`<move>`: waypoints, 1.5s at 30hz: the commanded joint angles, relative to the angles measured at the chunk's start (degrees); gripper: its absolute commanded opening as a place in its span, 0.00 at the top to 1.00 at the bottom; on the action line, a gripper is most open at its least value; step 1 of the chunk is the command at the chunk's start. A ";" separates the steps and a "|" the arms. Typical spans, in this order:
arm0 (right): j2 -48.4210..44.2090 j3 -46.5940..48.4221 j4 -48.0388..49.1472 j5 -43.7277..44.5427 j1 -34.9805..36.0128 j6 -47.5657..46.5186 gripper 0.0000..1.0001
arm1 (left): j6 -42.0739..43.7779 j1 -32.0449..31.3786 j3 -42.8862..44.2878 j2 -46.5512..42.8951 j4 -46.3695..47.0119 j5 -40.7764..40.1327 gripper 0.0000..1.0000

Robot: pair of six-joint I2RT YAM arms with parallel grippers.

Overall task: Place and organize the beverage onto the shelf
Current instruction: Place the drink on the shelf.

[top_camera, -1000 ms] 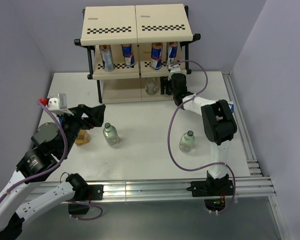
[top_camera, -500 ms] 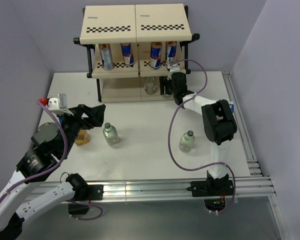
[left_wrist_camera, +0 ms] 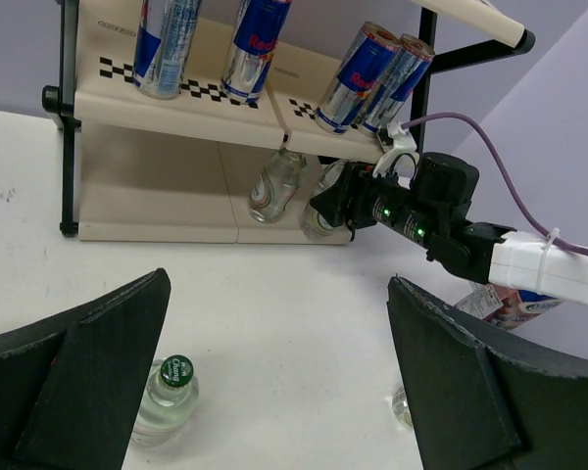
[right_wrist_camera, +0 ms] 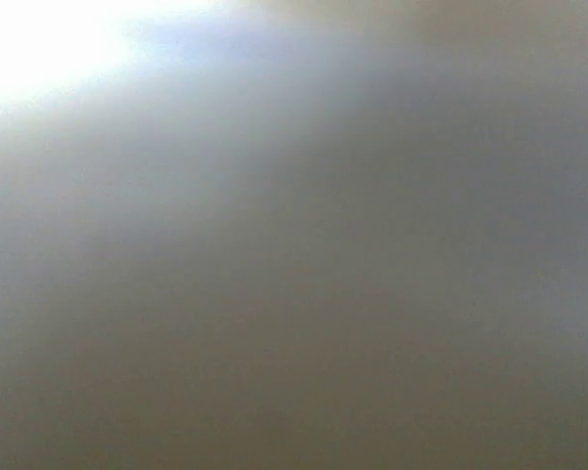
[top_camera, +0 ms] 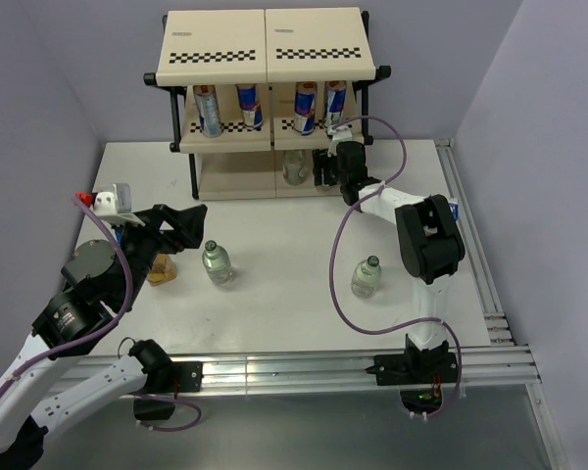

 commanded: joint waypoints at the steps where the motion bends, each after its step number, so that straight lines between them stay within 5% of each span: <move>1: 0.08 2.27 7.37 -3.07 -3.05 12.12 0.51 | 0.86 0.26 0.08 0.13 2.07 0.43 0.00; 5: -1.24 -1.51 14.47 -0.08 -3.05 16.07 0.66 | 0.69 0.26 -0.19 0.13 2.51 0.52 0.00; 13: -1.51 -8.02 26.97 5.71 -2.97 25.39 0.76 | 0.77 0.26 0.08 0.13 2.16 0.70 0.01; 35: -1.68 -0.90 8.61 14.94 -1.74 21.52 0.63 | 0.77 0.17 -0.01 -2.95 2.51 0.78 0.01; 45: -5.19 -6.34 12.37 13.19 -1.74 20.39 0.64 | 1.48 0.26 -0.27 -1.72 1.89 0.08 0.00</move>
